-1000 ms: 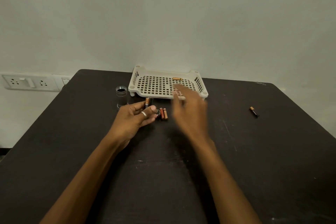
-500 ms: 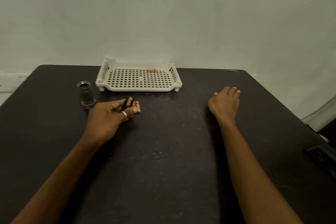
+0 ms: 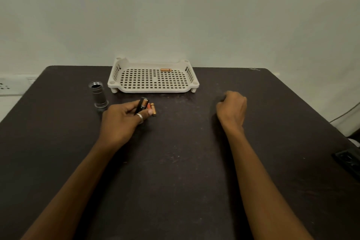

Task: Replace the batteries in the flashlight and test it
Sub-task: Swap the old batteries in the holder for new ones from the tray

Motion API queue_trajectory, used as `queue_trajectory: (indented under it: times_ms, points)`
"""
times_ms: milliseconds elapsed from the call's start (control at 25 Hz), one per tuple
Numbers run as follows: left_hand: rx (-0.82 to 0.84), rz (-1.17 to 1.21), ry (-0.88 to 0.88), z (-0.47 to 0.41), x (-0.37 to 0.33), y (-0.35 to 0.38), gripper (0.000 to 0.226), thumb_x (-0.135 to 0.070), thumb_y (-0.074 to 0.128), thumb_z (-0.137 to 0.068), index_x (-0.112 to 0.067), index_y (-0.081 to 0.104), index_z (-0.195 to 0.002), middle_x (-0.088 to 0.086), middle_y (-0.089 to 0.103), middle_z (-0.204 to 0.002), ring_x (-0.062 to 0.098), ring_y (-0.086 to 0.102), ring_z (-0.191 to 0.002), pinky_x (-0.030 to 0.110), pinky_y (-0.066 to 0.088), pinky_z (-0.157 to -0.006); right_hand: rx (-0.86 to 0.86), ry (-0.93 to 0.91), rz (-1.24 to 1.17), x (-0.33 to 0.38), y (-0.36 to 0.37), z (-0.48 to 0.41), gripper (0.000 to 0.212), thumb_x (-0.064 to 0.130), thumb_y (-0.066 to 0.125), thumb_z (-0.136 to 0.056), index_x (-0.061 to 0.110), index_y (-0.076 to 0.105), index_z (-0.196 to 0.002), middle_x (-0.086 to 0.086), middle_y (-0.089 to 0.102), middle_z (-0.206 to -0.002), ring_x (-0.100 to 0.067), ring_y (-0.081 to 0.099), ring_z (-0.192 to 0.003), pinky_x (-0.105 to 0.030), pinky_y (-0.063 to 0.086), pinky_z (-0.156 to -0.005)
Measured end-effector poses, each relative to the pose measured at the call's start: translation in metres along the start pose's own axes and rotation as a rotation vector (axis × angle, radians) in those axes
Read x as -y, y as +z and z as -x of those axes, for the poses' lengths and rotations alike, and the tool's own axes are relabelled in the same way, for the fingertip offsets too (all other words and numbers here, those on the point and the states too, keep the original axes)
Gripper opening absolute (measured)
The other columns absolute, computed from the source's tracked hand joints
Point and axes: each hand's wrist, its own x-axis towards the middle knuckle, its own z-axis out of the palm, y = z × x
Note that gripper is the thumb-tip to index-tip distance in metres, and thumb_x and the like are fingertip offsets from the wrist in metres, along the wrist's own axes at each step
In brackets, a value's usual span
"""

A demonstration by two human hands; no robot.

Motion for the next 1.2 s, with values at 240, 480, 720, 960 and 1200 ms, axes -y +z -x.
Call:
queue_trajectory:
  times_ms: [240, 480, 720, 960, 1200]
  points:
    - [-0.034, 0.065, 0.013, -0.001, 0.003, -0.002, 0.025, -0.038, 0.081, -0.08, -0.052, 0.074, -0.099, -0.017, 0.078, -0.087, 0.0, 0.07, -0.083, 0.039, 0.06, -0.089, 0.238, -0.198, -0.439, 0.094, 0.016, 0.067, 0.031, -0.002, 0.06, -0.089, 0.013, 0.077, -0.111, -0.004, 0.074, -0.113, -0.008, 0.063, -0.094, -0.016, 0.043, -0.081]
    - [-0.038, 0.082, 0.027, 0.0, 0.003, -0.002, 0.021, -0.038, 0.081, -0.081, -0.055, 0.072, -0.089, -0.019, 0.078, -0.085, -0.001, 0.071, -0.086, 0.037, 0.061, -0.087, 0.24, -0.244, -0.51, 0.106, 0.031, 0.08, 0.026, 0.009, 0.059, -0.097, 0.013, 0.074, -0.118, -0.003, 0.075, -0.116, -0.013, 0.067, -0.108, -0.018, 0.046, -0.09]
    - [-0.024, 0.112, 0.025, -0.002, 0.005, -0.001, 0.018, -0.034, 0.08, -0.082, -0.046, 0.074, -0.094, -0.016, 0.078, -0.083, 0.004, 0.073, -0.086, 0.035, 0.061, -0.086, 0.263, -0.229, -0.549, 0.093, 0.036, 0.072, 0.026, 0.01, 0.059, -0.098, 0.016, 0.074, -0.118, 0.001, 0.075, -0.115, -0.009, 0.066, -0.104, -0.016, 0.045, -0.088]
    - [-0.013, 0.136, 0.025, -0.001, 0.002, -0.002, 0.028, -0.031, 0.08, -0.084, -0.058, 0.072, -0.079, -0.013, 0.079, -0.085, 0.012, 0.075, -0.091, 0.033, 0.062, -0.083, 0.242, -0.224, -0.622, 0.093, 0.035, 0.073, 0.025, 0.011, 0.062, -0.097, 0.015, 0.074, -0.119, 0.002, 0.075, -0.113, -0.005, 0.066, -0.1, -0.017, 0.051, -0.089]
    - [0.055, 0.339, -0.01, 0.001, -0.001, -0.003, 0.018, -0.02, 0.076, -0.088, -0.027, 0.078, -0.104, -0.003, 0.08, -0.095, 0.013, 0.075, -0.095, 0.026, 0.06, -0.08, 0.312, -0.429, -0.895, 0.107, 0.025, 0.089, 0.036, 0.004, 0.065, -0.087, 0.014, 0.071, -0.121, 0.008, 0.073, -0.11, 0.004, 0.067, -0.098, -0.013, 0.056, -0.079]
